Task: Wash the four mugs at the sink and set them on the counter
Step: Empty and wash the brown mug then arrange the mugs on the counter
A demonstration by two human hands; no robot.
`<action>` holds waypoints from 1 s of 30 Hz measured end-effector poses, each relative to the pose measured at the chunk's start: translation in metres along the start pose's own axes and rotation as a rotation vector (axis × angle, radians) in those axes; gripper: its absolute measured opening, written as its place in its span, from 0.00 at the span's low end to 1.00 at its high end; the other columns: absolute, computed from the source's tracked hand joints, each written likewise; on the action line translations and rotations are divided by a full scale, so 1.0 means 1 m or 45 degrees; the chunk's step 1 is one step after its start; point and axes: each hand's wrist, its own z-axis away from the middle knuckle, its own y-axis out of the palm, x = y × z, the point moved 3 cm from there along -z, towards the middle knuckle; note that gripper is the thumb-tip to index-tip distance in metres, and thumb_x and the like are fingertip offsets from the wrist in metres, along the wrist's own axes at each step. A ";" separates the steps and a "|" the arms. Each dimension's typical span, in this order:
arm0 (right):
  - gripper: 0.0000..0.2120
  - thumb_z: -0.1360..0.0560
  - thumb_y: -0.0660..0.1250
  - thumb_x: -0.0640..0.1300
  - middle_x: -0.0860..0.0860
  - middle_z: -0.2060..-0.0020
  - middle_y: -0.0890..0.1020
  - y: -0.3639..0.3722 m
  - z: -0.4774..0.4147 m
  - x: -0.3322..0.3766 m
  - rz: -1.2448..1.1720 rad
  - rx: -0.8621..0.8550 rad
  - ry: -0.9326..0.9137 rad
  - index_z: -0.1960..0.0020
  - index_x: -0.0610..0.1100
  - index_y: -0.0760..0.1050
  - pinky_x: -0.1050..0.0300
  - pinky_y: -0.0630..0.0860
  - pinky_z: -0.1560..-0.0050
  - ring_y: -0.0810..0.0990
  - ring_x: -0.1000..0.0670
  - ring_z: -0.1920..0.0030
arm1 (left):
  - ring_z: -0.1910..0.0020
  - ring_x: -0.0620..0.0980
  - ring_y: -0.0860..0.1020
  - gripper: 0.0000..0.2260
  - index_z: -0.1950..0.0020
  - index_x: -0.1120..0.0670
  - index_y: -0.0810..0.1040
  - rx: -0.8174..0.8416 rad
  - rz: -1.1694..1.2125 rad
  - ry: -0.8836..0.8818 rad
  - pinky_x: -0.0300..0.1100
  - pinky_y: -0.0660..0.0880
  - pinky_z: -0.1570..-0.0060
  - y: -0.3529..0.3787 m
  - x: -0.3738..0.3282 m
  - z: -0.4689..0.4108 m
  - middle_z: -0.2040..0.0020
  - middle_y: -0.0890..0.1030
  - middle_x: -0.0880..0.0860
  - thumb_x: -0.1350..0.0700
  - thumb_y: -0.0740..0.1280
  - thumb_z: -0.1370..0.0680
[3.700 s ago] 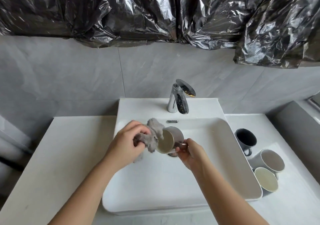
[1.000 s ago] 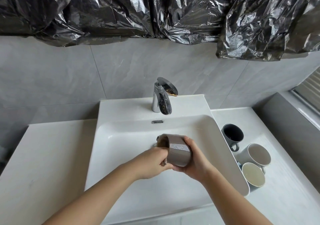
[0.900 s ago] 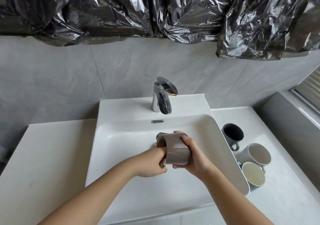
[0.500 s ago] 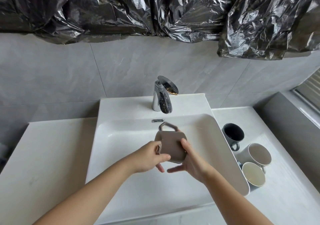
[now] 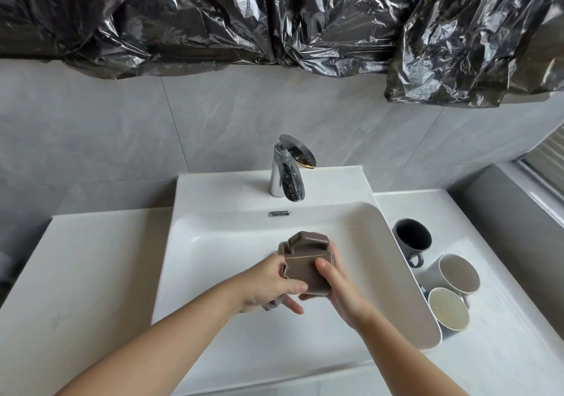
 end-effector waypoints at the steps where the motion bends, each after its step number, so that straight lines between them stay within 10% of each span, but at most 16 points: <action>1: 0.41 0.34 0.70 0.70 0.45 0.34 0.76 -0.002 0.000 -0.003 -0.115 0.067 0.109 0.28 0.55 0.63 0.41 0.80 0.52 0.80 0.39 0.40 | 0.65 0.47 0.82 0.06 0.49 0.52 0.73 -0.008 -0.113 0.025 0.36 0.68 0.74 -0.003 0.000 0.000 0.60 0.77 0.48 0.63 0.65 0.21; 7: 0.41 0.40 0.75 0.70 0.40 0.40 0.81 -0.003 -0.003 0.006 -0.448 0.293 0.594 0.34 0.49 0.77 0.41 0.82 0.55 0.79 0.34 0.40 | 0.58 0.37 0.73 0.06 0.45 0.56 0.74 0.036 -1.073 0.385 0.24 0.67 0.56 -0.014 0.000 0.003 0.58 0.73 0.43 0.63 0.61 0.20; 11: 0.33 0.48 0.82 0.63 0.45 0.59 0.82 0.004 -0.008 0.005 -0.475 0.140 0.508 0.47 0.51 0.81 0.53 0.80 0.68 0.81 0.45 0.63 | 0.58 0.37 0.71 0.05 0.48 0.57 0.74 -0.026 -1.148 0.493 0.28 0.66 0.58 -0.014 -0.004 0.000 0.55 0.75 0.48 0.64 0.61 0.22; 18: 0.28 0.35 0.74 0.61 0.46 0.59 0.82 -0.003 -0.017 0.022 -0.352 0.164 0.389 0.39 0.51 0.76 0.55 0.78 0.70 0.79 0.48 0.67 | 0.44 0.48 0.75 0.15 0.49 0.50 0.72 -0.208 -2.012 1.149 0.45 0.73 0.41 -0.026 -0.010 -0.006 0.50 0.77 0.45 0.61 0.71 0.33; 22: 0.28 0.36 0.76 0.59 0.45 0.52 0.79 -0.002 -0.025 0.021 -0.326 0.096 0.244 0.40 0.53 0.73 0.54 0.76 0.64 0.79 0.47 0.61 | 0.44 0.48 0.70 0.25 0.37 0.53 0.70 -0.109 -1.381 0.792 0.29 0.64 0.52 -0.021 -0.007 -0.010 0.44 0.74 0.47 0.72 0.61 0.31; 27: 0.25 0.33 0.71 0.54 0.48 0.49 0.79 -0.002 -0.020 0.015 -0.030 0.004 -0.023 0.37 0.56 0.70 0.57 0.77 0.53 0.79 0.50 0.52 | 0.67 0.47 0.67 0.13 0.52 0.49 0.72 0.083 -0.108 0.043 0.36 0.66 0.68 -0.011 0.007 -0.005 0.64 0.69 0.50 0.66 0.62 0.30; 30: 0.26 0.31 0.71 0.53 0.52 0.47 0.78 0.001 -0.014 0.021 0.264 -0.022 -0.263 0.35 0.58 0.69 0.60 0.75 0.46 0.79 0.52 0.48 | 0.45 0.56 0.79 0.21 0.37 0.57 0.75 0.265 0.594 0.096 0.47 0.76 0.52 -0.012 0.010 -0.002 0.46 0.81 0.56 0.64 0.64 0.29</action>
